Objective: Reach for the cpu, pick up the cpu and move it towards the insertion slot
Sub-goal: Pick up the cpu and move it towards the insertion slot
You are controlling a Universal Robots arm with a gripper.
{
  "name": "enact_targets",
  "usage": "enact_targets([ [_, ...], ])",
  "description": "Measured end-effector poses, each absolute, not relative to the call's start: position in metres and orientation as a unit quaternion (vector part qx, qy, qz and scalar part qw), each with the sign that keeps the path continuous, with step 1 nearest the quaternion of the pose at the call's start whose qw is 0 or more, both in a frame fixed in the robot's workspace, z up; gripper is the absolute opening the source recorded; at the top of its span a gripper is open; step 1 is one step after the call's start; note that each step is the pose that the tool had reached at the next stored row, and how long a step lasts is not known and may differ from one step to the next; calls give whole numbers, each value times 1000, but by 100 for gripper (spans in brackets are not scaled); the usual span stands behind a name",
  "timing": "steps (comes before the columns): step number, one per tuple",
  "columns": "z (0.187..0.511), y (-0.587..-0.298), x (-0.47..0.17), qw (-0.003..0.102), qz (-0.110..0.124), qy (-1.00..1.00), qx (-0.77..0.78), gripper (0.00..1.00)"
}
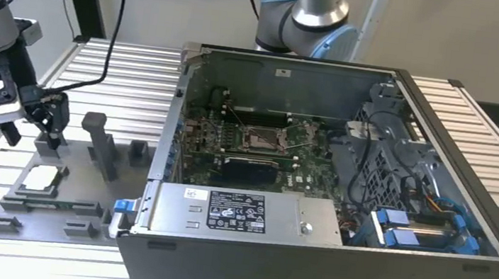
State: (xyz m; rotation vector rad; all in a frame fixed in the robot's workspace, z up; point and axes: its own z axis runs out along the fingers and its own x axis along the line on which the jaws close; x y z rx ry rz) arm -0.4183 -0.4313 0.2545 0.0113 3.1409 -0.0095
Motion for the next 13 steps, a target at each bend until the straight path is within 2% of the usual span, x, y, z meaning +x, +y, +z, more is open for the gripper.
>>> enact_targets([
  [13,243,-437,-420,1,-3,1000,4,100],
])
